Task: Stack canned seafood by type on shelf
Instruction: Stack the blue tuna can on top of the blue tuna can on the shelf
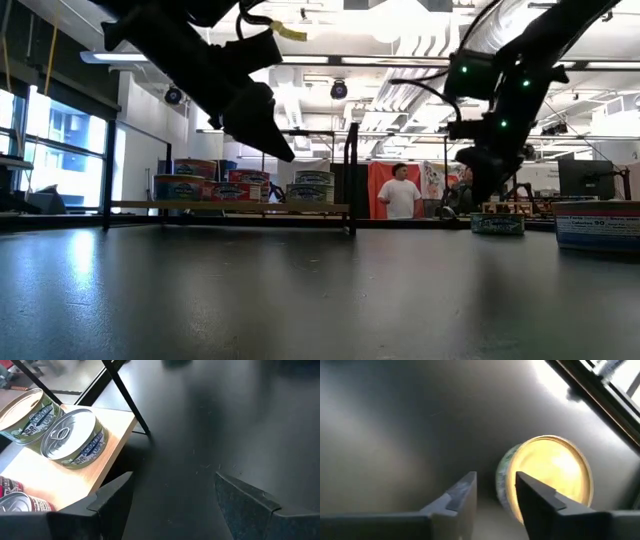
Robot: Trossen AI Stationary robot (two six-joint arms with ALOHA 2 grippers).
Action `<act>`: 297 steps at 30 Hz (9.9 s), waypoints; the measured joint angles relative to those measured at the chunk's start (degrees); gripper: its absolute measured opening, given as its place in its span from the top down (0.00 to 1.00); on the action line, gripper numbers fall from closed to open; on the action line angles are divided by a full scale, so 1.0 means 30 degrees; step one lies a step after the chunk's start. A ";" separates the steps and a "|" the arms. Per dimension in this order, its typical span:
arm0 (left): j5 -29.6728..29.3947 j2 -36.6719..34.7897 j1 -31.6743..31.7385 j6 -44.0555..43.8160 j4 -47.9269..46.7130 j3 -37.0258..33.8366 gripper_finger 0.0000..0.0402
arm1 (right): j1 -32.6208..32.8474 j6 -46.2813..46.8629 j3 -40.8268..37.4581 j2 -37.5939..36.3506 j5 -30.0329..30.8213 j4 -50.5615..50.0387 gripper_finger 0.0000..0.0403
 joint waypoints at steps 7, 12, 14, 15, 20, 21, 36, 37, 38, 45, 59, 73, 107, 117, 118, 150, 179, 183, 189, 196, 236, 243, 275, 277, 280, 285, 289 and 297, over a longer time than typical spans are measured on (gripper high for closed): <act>0.0000 0.0000 -0.0007 -0.0277 -0.0574 0.0000 0.34 | -0.0234 -0.0642 0.0000 -0.0663 -0.2886 -0.0795 0.86; -0.0162 0.0000 -0.0015 -0.0680 -0.0845 0.0000 0.34 | 0.3516 0.0879 0.0000 -0.2157 -0.5675 -0.1457 0.97; -0.0568 0.0000 -0.0105 -0.0829 -0.1391 0.0018 0.34 | 0.5628 0.1727 0.0000 -0.2761 -0.5414 -0.1523 0.99; -0.1165 -0.0035 -0.0253 -0.1038 -0.2080 0.0022 0.34 | 0.6742 0.2380 0.0000 -0.3058 -0.5048 -0.1608 0.99; -0.5850 -0.0846 -0.1515 -0.4892 -0.8133 0.0015 0.34 | 1.1512 0.7141 0.0015 -0.4097 -0.3729 -0.3738 1.00; -0.6244 -0.1165 -0.1807 -0.5921 -0.9507 0.0015 0.34 | 1.2258 0.8318 0.0015 -0.4175 -0.3335 -0.4643 1.00; -0.7369 -0.4994 -0.3783 -1.1116 -1.4320 0.0015 0.34 | 1.5289 1.7982 0.0015 -0.3648 -0.3840 -1.0739 1.00; -0.7410 -0.4953 -0.3751 -1.1135 -1.4291 0.0015 0.34 | 1.5296 1.7970 0.0015 -0.3415 -0.4303 -1.0667 1.00; -0.7402 -0.4925 -0.3745 -1.1135 -1.4320 0.0011 0.34 | 1.5308 1.7914 0.0015 -0.3177 -0.4670 -1.0480 1.00; -0.7509 -0.4789 -0.3745 -1.1143 -1.4024 0.0007 0.34 | 1.5185 1.6842 0.0015 -0.0650 -0.6630 -0.6397 1.00; -0.8857 -0.6016 -0.5912 -1.0963 -1.4099 0.0007 0.34 | 1.2352 0.5825 0.0022 0.5604 -0.7002 1.9077 1.00; 0.2174 -0.2740 -0.7215 -0.3227 -0.3990 0.0015 0.34 | 1.2080 0.1376 0.0015 0.7286 -0.3543 2.1277 1.00; -0.0221 -0.2193 -0.5707 -1.2568 -1.2826 -0.0683 0.34 | 1.2120 0.0225 0.0015 0.7423 -0.1912 2.0564 1.00; -0.3812 -0.2142 -0.5921 -1.1702 -1.0048 -0.4002 0.43 | 1.2124 0.0834 0.0007 0.8642 -0.1931 2.0863 1.00; -0.3797 -0.2142 -0.5866 -1.1527 -1.0068 -0.4150 0.45 | 1.2124 0.0925 0.0007 0.8834 -0.1936 2.1090 1.00; -0.5681 -0.2149 -0.5732 -1.0851 -1.8068 0.0707 1.00 | 1.2830 0.1223 0.0007 1.0593 -0.2127 2.5313 1.00; -0.2791 -0.0262 -0.6324 0.0981 -0.8683 -0.2412 0.57 | 1.2824 0.0862 0.0015 1.0592 -0.2113 2.5152 1.00; -0.3461 0.0789 -0.6397 -0.1890 -0.9619 -0.2458 0.57 | 1.2823 0.0859 0.0015 1.0586 -0.2106 2.5148 1.00; -0.5293 0.2303 -0.5955 -0.5182 -0.8163 -0.3436 0.65 | 1.2823 0.0866 0.0015 1.0586 -0.1985 2.5236 1.00; -0.5747 0.2278 -0.6011 -0.5549 -0.8143 -0.3153 0.93 | 1.2823 0.0915 0.0015 1.0586 -0.1982 2.5382 1.00; -0.4513 0.0073 -0.6160 -0.5840 -1.1447 -0.0736 1.00 | 1.2287 -0.7004 0.4271 1.2015 -0.1982 2.2855 0.69; -0.4714 0.0073 -0.6375 -0.5995 -1.1468 -0.0729 1.00 | 1.0787 -1.3593 0.8878 1.4765 -0.1982 2.0080 0.43; -0.5277 -0.2758 -0.8971 -1.2831 -1.7446 0.0034 1.00 | 0.9074 -1.2638 1.5279 1.8133 -0.3059 1.4272 0.40; -0.5204 -0.3111 -0.9410 -1.4019 -1.7667 -0.0211 1.00 | 0.9314 -1.1247 1.3469 1.6854 -0.3081 1.4430 0.43; -0.5590 -0.3271 -0.9669 -1.4942 -1.6473 -0.1194 1.00 | 0.9941 -0.9240 1.0171 1.4499 -0.3143 1.5543 0.47; -0.6688 -0.3264 -0.8752 -1.2386 -1.1507 -0.3685 0.91 | 1.1561 -0.6720 0.4751 1.1077 -0.3276 2.0300 0.52; -0.6114 -0.3410 -0.6888 -0.9577 -0.7715 -0.4826 0.76 | 1.2754 -0.5607 0.1555 1.0502 -0.3182 2.5455 0.53; -0.1437 -0.3432 -0.3343 -0.1294 -0.2401 -0.6310 0.46 | 1.3035 -0.5547 -0.0283 1.0630 -0.1842 2.9117 0.53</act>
